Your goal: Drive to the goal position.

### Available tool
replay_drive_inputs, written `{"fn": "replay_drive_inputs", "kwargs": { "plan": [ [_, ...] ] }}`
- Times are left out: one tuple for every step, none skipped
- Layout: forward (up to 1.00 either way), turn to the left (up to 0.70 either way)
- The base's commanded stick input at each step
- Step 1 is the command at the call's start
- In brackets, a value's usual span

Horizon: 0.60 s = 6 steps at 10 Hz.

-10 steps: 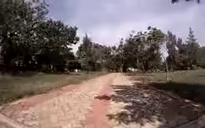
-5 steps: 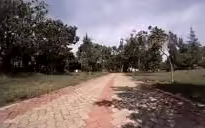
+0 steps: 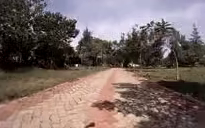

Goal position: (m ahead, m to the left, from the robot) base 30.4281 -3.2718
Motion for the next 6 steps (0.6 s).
{"fn": "replay_drive_inputs", "kwargs": {
  "plan": [
    [0.70,-0.33],
    [0.70,0.00],
    [0.70,0.00],
    [0.70,0.00],
    [0.70,0.00],
    [0.70,0.00]
  ]
}}
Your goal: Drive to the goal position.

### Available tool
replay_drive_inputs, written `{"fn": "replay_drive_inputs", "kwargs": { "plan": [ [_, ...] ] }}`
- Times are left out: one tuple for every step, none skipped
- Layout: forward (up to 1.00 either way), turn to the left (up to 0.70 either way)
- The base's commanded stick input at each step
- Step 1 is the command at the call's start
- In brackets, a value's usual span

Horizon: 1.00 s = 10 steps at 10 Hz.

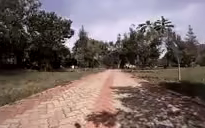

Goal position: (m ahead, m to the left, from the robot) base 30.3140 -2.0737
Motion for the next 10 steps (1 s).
{"fn": "replay_drive_inputs", "kwargs": {
  "plan": [
    [0.70,0.00],
    [0.70,0.00],
    [0.70,0.00],
    [0.70,0.00],
    [0.70,0.00],
    [0.70,0.00],
    [0.70,0.00],
    [0.70,0.00],
    [0.70,0.00],
    [0.70,0.00]
  ]
}}
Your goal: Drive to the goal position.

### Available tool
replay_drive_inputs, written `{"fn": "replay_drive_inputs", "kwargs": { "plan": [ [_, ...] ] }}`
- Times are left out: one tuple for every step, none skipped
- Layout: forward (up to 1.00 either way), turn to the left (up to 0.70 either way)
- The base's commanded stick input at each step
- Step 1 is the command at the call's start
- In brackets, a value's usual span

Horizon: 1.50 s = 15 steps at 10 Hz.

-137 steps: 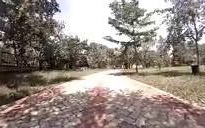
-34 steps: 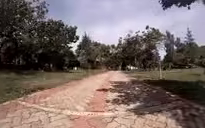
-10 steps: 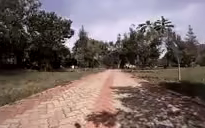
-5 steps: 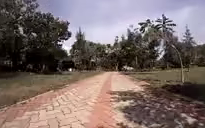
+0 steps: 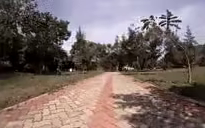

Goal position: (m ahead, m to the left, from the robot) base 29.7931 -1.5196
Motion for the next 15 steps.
{"fn": "replay_drive_inputs", "kwargs": {
  "plan": [
    [0.70,0.00],
    [0.70,0.00],
    [0.70,0.00],
    [0.70,-0.02],
    [0.70,-0.35],
    [0.70,-0.35],
    [0.70,-0.35],
    [0.70,-0.35],
    [0.70,-0.35],
    [0.70,-0.35],
    [0.70,-0.35],
    [0.70,0.00],
    [0.70,0.00],
    [0.70,0.00],
    [0.70,0.00]
  ]
}}
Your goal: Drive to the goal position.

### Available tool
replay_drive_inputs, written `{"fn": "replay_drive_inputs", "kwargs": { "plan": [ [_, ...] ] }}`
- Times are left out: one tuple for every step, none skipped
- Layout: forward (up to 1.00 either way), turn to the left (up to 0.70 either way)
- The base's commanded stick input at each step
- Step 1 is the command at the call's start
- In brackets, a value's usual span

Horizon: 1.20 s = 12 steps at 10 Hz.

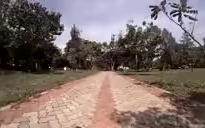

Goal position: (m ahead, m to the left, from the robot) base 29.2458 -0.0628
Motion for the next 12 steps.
{"fn": "replay_drive_inputs", "kwargs": {
  "plan": [
    [0.70,0.00],
    [0.70,0.00],
    [0.70,0.00],
    [0.70,0.00],
    [0.70,0.00],
    [0.70,0.00],
    [0.70,0.00],
    [0.70,0.00],
    [0.70,0.00],
    [0.70,0.00],
    [0.70,0.00],
    [0.70,0.00]
  ]
}}
